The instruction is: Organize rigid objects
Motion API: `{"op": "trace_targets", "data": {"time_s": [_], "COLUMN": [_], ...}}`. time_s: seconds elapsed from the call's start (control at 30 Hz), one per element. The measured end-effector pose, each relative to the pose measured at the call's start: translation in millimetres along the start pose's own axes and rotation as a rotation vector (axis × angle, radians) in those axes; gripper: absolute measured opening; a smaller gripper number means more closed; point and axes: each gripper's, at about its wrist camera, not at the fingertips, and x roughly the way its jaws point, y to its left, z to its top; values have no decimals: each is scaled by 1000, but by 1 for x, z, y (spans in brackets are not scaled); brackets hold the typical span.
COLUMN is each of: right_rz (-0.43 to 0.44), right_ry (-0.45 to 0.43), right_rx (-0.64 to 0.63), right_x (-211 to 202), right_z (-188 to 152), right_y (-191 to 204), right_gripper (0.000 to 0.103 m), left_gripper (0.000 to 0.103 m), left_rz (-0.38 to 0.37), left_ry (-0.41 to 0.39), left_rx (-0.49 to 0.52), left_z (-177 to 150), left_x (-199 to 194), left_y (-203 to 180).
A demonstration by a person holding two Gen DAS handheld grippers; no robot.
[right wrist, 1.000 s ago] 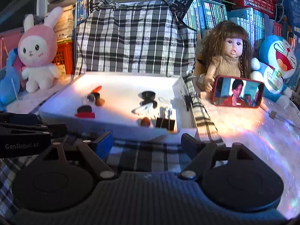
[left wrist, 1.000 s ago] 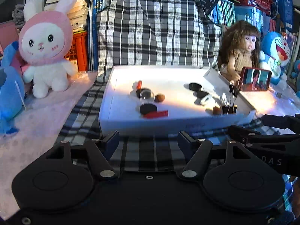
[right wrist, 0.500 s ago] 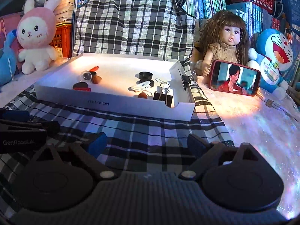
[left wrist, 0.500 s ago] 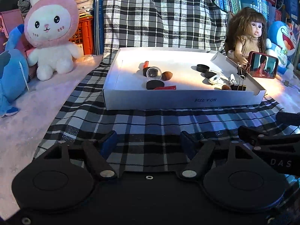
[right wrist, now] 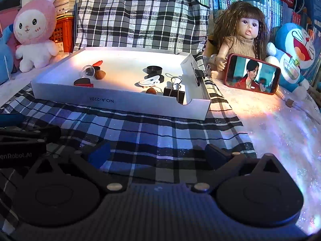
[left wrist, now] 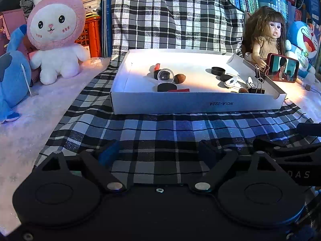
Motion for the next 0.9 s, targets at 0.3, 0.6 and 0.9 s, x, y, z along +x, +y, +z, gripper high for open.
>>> {"op": "trace_targets", "data": {"time_s": [0.3,0.6,0.9], "right_rz": [38,40,41], "right_ry": [22,22,23], "right_rx": [51,54,55], "right_x": [4,4,4], "right_z": [-1,-1,-1], "right_y": [-8,-8,-9], "right_gripper": [103,103,103], "left_gripper": [96,103,103], "left_rz": [21,36,36], "left_ry": [12,23,23], "left_rx": [-10,-24,-24], "left_z": [0,-1,-1], "left_x": [3,5,5], "left_y": [2,3,3]}}
